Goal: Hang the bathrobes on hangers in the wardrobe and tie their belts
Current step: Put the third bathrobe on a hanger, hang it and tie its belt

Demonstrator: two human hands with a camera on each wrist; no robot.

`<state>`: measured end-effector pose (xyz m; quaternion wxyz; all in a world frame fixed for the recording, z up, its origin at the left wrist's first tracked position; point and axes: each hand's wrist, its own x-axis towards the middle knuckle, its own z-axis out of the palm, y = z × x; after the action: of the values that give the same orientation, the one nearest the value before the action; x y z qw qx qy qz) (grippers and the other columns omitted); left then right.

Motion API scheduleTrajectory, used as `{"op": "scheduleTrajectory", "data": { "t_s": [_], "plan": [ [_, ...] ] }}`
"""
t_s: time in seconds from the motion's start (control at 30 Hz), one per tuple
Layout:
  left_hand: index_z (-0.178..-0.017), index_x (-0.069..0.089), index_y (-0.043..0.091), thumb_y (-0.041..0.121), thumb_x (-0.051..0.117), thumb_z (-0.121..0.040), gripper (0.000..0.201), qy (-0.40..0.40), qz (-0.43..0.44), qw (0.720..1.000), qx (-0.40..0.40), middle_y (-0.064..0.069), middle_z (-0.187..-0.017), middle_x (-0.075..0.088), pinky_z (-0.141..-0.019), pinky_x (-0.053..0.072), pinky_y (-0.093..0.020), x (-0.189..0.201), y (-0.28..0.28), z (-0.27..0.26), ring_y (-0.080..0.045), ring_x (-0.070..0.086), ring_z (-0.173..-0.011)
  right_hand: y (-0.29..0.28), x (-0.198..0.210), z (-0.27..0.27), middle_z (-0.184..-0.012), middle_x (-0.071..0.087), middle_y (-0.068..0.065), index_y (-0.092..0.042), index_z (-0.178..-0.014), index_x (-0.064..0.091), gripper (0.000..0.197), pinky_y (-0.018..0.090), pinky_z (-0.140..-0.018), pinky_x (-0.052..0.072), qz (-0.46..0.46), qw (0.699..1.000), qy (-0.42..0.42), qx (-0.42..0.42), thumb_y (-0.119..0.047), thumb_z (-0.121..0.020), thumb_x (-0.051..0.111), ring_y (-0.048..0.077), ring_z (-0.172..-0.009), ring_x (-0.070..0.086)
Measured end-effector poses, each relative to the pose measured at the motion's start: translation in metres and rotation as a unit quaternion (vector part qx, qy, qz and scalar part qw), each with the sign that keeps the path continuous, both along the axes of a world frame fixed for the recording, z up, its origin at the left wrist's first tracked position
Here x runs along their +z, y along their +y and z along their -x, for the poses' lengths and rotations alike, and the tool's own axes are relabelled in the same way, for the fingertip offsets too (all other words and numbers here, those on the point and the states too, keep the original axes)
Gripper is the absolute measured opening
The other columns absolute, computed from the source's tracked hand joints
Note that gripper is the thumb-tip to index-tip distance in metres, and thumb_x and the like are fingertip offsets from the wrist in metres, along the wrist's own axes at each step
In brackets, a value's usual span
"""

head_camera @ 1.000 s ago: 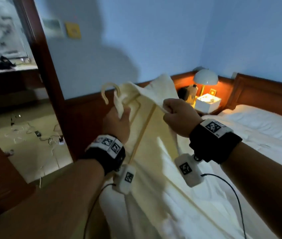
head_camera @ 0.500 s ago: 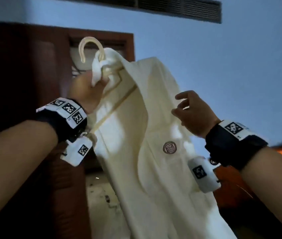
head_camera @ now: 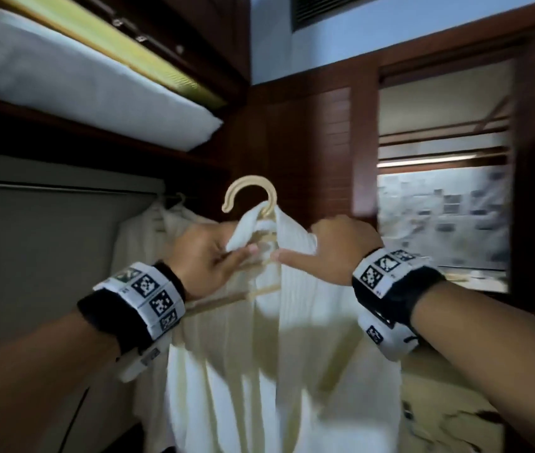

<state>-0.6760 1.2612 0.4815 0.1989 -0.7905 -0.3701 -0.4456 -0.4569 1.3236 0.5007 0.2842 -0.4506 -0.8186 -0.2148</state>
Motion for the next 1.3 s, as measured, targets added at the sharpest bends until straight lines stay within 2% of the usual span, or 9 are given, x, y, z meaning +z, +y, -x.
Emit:
{"op": "scheduleTrajectory", "data": {
  "t_s": [0.27,0.37,0.47,0.7,0.8,0.87,1.0,1.13,1.3],
  "plan": [
    [-0.075,0.061,0.045,0.072,0.043,-0.082,0.034,-0.087,0.121,0.942,0.302,0.016,-0.059,0.059,-0.053,0.037,-0.017,-0.038,0.063,0.107,-0.001,0.054,-0.057,0.146,-0.028,0.133,-0.064,0.057,-0.005,-0.022,-0.069,0.056,0.059,0.030,-0.055,0.048,0.014,0.982,-0.065,0.176,-0.078,-0.076,0.040,0.017,-0.057,0.057],
    [-0.098,0.060,0.032,0.047,0.057,-0.086,0.019,-0.054,0.170,0.877,0.447,0.009,-0.087,0.066,-0.064,0.039,-0.024,-0.047,0.094,0.154,-0.018,0.063,-0.083,0.199,-0.026,0.175,-0.075,0.063,-0.005,-0.027,-0.083,0.059,0.052,0.031,-0.062,0.049,-0.008,0.970,-0.104,0.220,-0.076,-0.077,0.043,0.020,-0.070,0.062],
    [-0.084,0.047,0.024,0.019,0.060,-0.074,0.017,-0.088,0.190,0.827,0.521,0.001,-0.083,0.057,-0.061,0.035,-0.026,-0.064,0.115,0.213,-0.025,0.056,-0.076,0.249,-0.024,0.216,-0.088,0.066,-0.005,-0.032,-0.092,0.058,0.048,0.031,-0.063,0.045,-0.046,0.959,-0.124,0.249,-0.074,-0.078,0.043,0.020,-0.080,0.064],
    [-0.096,0.046,0.011,0.010,0.057,-0.080,0.020,-0.162,0.202,0.654,0.711,-0.011,-0.083,0.055,-0.065,0.048,-0.033,-0.100,0.114,0.305,-0.029,0.056,-0.071,0.325,-0.028,0.324,-0.093,0.063,-0.001,-0.026,-0.105,0.060,0.041,0.031,-0.062,0.043,-0.102,0.944,-0.176,0.259,-0.060,-0.088,0.045,0.022,-0.072,0.057],
    [-0.102,0.052,0.008,0.020,0.057,-0.081,0.025,-0.183,0.094,0.726,0.656,-0.017,-0.093,0.062,-0.075,0.046,-0.036,-0.086,0.154,0.312,-0.039,0.062,-0.090,0.347,-0.027,0.381,-0.093,0.063,0.002,-0.025,-0.099,0.060,0.040,0.031,-0.065,0.045,0.031,0.953,-0.052,0.296,-0.061,-0.087,0.047,0.024,-0.076,0.058],
    [-0.119,0.052,0.014,0.034,0.061,-0.087,0.039,-0.206,0.182,0.807,0.522,-0.006,-0.115,0.061,-0.087,0.044,-0.034,-0.083,0.191,0.312,-0.031,0.059,-0.109,0.360,-0.028,0.417,-0.086,0.062,-0.001,-0.026,-0.092,0.059,0.040,0.030,-0.063,0.046,0.101,0.938,0.035,0.330,-0.064,-0.084,0.048,0.022,-0.073,0.058],
    [-0.083,0.048,0.026,0.064,0.047,-0.084,0.038,-0.204,0.126,0.867,0.438,0.009,-0.082,0.052,-0.071,0.041,-0.029,-0.077,0.229,0.377,-0.011,0.052,-0.077,0.388,-0.025,0.475,-0.074,0.062,-0.004,-0.025,-0.079,0.063,0.045,0.027,-0.055,0.042,0.130,0.919,0.092,0.360,-0.068,-0.082,0.050,0.014,-0.064,0.057],
    [-0.126,0.043,0.023,0.052,0.044,-0.085,0.049,-0.040,0.006,0.805,0.592,-0.004,-0.126,0.045,-0.099,0.036,-0.040,-0.051,0.256,0.483,-0.025,0.043,-0.116,0.418,-0.012,0.529,-0.065,0.065,0.000,-0.018,-0.071,0.063,0.068,0.030,-0.052,0.046,0.193,0.911,0.124,0.343,-0.085,-0.065,0.053,0.016,-0.058,0.062],
    [-0.095,0.047,0.021,0.053,0.027,-0.097,0.038,-0.021,0.167,0.828,0.534,-0.006,-0.095,0.065,-0.076,0.047,-0.034,-0.004,0.316,0.583,-0.028,0.062,-0.087,0.451,0.022,0.595,-0.081,0.066,-0.004,-0.017,-0.081,0.065,0.068,0.028,-0.060,0.044,0.226,0.903,0.113,0.347,-0.083,-0.069,0.054,0.015,-0.074,0.063]
  ]
}}
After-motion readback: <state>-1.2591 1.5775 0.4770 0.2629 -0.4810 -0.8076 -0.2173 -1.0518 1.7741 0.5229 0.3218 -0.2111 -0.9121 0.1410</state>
